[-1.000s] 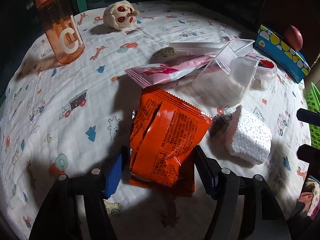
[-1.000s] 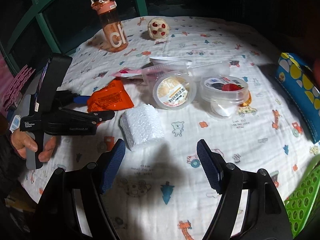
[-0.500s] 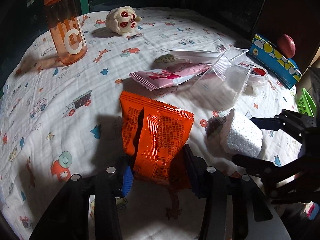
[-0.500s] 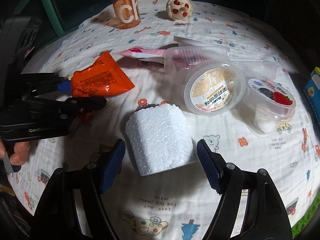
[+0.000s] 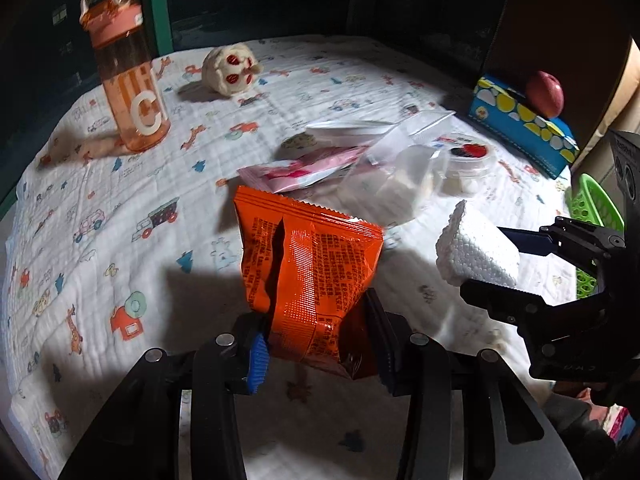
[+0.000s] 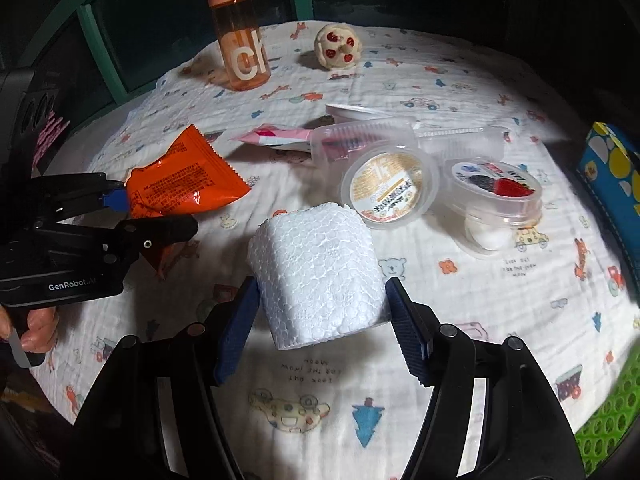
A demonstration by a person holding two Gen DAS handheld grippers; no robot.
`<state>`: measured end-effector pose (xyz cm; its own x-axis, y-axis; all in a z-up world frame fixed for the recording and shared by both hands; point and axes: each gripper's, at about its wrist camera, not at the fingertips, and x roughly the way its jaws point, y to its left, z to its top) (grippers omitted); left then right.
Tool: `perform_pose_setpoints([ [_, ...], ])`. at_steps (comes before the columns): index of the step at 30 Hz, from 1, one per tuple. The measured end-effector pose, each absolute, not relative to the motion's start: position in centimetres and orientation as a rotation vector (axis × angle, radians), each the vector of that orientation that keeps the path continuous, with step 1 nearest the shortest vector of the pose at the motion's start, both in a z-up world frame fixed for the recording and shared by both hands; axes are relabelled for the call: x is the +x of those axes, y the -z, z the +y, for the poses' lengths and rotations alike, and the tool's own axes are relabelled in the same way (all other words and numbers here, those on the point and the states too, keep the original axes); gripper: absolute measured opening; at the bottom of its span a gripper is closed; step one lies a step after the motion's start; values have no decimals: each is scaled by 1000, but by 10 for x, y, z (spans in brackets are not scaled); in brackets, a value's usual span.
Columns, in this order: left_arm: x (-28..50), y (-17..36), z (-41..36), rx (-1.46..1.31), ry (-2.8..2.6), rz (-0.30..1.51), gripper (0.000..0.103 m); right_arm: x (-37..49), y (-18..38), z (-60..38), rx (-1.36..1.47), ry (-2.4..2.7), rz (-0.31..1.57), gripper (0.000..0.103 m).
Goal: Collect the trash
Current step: 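Drop the foam block from the right tool while the left tool drops the orange wrapper into the wastebasket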
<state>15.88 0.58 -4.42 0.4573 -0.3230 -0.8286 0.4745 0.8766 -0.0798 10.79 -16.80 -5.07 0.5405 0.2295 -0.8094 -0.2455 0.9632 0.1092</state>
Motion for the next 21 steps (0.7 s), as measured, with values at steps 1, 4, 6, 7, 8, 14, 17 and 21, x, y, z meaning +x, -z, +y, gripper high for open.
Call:
perform_pose_setpoints([
  [1,155,40,1,173,502,971,42,102,47,-174,-9,-275,951,64],
  [4,144,28,-17,176,530,945,42,86,35,-193,8,-239,930,64],
  [6,139,21,-30,177,549,928,42,75,27,-206,18,-212,918,64],
  [7,137,18,-37,177,559,921,42,71,24,-213,24,-199,913,64],
  [8,135,15,-44,178,569,915,42,67,21,-220,34,-184,908,64],
  [14,120,-3,-88,187,640,888,42,36,1,-270,100,-80,863,64],
  [17,112,-14,-112,207,688,867,42,20,-8,-297,130,-14,842,64],
  [21,100,-25,-148,240,760,840,42,-6,-16,-341,171,104,809,65],
])
